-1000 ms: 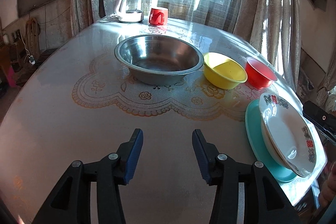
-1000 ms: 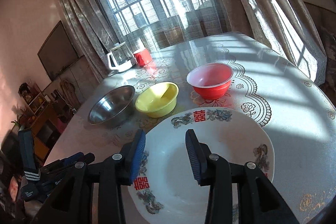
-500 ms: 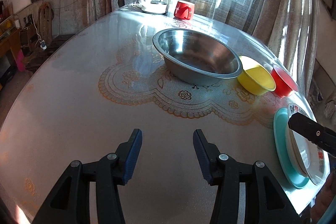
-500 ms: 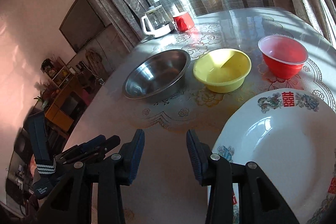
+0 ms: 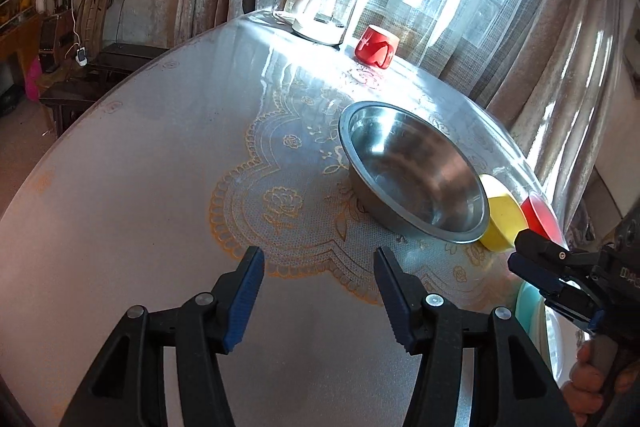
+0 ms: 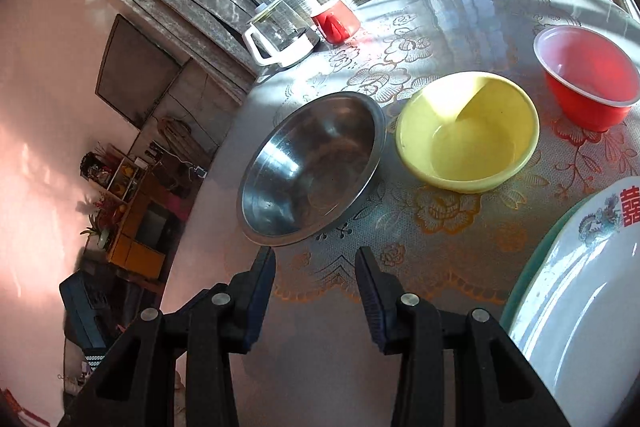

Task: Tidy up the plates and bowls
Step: 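Open both grippers and move them toward the steel basin, then grasp the rim of the steel basin with both grippers, then lift the steel basin with both grippers and set it down nearer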

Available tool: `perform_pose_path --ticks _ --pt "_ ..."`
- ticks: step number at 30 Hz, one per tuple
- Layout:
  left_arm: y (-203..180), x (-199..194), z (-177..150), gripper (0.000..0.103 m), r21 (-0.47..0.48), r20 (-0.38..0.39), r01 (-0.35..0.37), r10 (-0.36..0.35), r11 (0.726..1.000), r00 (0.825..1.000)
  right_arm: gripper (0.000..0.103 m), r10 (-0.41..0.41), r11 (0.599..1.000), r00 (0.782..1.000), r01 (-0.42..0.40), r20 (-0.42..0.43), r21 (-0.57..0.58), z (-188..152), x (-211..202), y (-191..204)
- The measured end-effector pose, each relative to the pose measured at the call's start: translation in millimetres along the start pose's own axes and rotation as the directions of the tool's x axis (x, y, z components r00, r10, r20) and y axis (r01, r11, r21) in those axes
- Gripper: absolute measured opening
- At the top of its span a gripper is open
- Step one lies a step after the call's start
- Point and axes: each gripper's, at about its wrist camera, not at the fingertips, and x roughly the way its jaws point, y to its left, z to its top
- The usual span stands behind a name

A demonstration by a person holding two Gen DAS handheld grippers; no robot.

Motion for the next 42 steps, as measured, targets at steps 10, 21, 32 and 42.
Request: perform_pose_path --ticks 10,21,32,42 --pt "-9.2 33.1 45.9 0.061 -0.007 0.04 -0.007 0.008 1.0 0.999 0.042 -0.08 0.993 0.997 0.08 0.001 0.082 24.7 41.2 -2.9" --pt "-33.7 58.7 37.6 0.033 0.141 0.004 0.047 -0.048 0.989 0.999 0.032 -0.195 0.977 0.981 0.194 -0.004 -0.087 26.3 71.4 11.8" --pt "-29.7 22.6 5.7 0.033 0.147 0.017 0.059 -0.062 0.987 0.998 0.031 -0.171 0.976 0.985 0.167 -0.014 -0.137 -1.0 50.2 15.9" --pt "-18.4 -34.2 -36.1 0.038 0.109 0.035 0.072 -0.076 0.991 0.996 0.031 -0.1 0.978 0.995 0.092 -0.031 -0.189 -42.5 10.4 33.7"
